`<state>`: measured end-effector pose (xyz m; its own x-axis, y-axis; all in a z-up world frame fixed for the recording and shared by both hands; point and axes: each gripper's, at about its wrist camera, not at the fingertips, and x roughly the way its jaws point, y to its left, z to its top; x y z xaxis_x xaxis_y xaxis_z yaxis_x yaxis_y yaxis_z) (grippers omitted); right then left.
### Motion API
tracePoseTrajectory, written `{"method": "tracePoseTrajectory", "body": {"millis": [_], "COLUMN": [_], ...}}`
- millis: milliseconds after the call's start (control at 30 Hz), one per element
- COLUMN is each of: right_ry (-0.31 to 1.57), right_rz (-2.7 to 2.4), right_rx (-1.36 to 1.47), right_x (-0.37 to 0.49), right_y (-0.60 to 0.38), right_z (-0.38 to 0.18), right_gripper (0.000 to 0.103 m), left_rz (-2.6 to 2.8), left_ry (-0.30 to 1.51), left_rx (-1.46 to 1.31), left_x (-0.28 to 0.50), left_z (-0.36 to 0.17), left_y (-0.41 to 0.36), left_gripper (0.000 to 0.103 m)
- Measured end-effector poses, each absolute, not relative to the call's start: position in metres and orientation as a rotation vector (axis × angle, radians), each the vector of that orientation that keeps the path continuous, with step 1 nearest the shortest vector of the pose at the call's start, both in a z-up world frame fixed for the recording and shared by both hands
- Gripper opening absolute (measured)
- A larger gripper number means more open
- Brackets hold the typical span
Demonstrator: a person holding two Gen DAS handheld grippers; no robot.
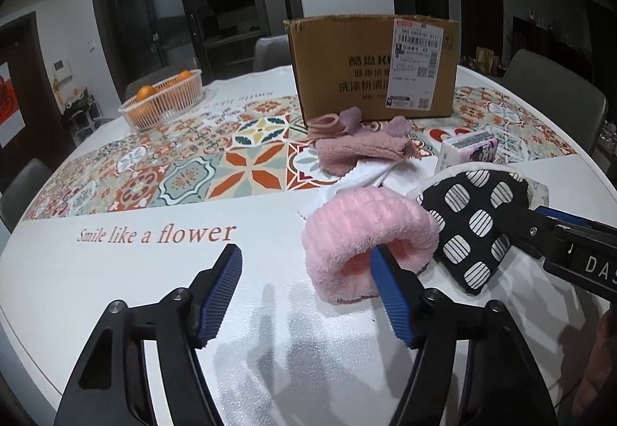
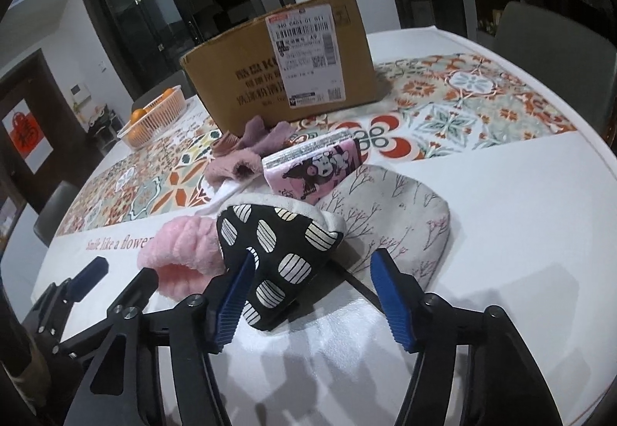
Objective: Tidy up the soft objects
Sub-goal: 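Grasp the pink fuzzy headband with the left tool while the right tool grasps the black dotted pouch, then lift both held items and carry them over the open cardboard box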
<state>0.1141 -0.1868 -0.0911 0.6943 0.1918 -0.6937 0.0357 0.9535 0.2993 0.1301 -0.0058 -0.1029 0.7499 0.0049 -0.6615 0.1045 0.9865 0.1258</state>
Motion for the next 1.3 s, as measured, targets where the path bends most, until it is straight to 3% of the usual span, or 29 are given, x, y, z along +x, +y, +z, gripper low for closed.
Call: {"method": "tracePoseTrajectory", "body": {"millis": [333, 433, 533, 867, 1300], "right_ry": [0.826, 0.827, 0.824, 0.776, 0.655], "right_rz": [0.110, 0.120, 0.134, 0.165, 0.159], "right_rx": [0.342, 0.349, 0.344, 0.303, 0.259], "right_x": [0.128, 0.131, 0.131, 0.121, 0.098], "right_y": [-0.188, -0.186, -0.184, -0.179, -0.177], "right_z": [-0.102, -0.102, -0.102, -0.084, -0.047], "right_gripper": [0.059, 0.053, 0.047, 0.026, 0.023], "left_rz": [-0.093, -0.103, -0.112, -0.110, -0.090], "left_ry": [0.794, 0.797, 0.788, 0.721, 0.589], "left_rx": [0.126, 0.112, 0.095, 0.057, 0.033], "left_x": [0.143, 0.144, 0.143, 0.131, 0.111], "left_z": [-0.116, -0.117, -0.115, -0.097, -0.058], "left_y": [-0.007, -0.007, -0.007, -0.001, 0.003], "left_gripper": [0.035, 0.022, 0.017, 0.015, 0.015]}}
